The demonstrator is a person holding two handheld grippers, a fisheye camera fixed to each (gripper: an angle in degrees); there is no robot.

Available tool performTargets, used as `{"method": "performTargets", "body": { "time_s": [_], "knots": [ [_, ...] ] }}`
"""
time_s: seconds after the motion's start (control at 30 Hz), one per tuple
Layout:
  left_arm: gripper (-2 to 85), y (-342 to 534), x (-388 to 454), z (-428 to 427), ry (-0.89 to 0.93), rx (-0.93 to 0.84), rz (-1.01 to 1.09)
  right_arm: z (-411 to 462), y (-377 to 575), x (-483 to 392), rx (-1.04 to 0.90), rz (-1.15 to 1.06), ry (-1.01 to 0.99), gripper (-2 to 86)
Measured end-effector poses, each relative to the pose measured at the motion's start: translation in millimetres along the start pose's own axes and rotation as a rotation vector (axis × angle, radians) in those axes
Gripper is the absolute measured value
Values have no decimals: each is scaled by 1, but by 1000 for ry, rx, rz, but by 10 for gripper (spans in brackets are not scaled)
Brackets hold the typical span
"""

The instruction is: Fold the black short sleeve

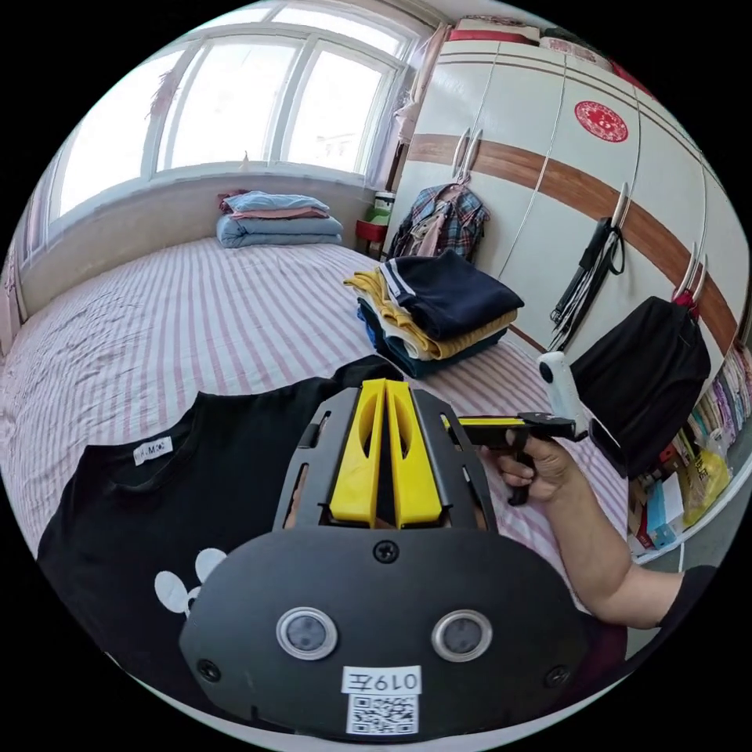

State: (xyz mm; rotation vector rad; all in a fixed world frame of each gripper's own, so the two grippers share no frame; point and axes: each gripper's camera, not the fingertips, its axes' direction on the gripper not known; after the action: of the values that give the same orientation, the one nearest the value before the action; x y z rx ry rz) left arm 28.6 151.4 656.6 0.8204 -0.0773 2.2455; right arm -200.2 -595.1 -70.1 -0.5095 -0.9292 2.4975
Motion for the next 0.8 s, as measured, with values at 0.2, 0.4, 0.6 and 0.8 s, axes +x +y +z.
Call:
{"method": "performTargets", "body": {
  "time_s": [0.2, 0.4, 0.6, 0.8],
  "knots": [
    [69, -48, 34, 77, -18, -101, 77, -9, 13, -56, 86, -290, 204, 1],
    [136, -74, 72, 169, -108, -373, 151, 33, 32, -105, -107, -606, 284, -2],
    [139, -51, 120, 255, -405, -538, 440, 34, 31, -95, -91, -530, 207, -3],
    [88, -31, 131, 291, -448, -579, 533, 48, 33, -102, -111, -537, 213, -3]
  ]
}}
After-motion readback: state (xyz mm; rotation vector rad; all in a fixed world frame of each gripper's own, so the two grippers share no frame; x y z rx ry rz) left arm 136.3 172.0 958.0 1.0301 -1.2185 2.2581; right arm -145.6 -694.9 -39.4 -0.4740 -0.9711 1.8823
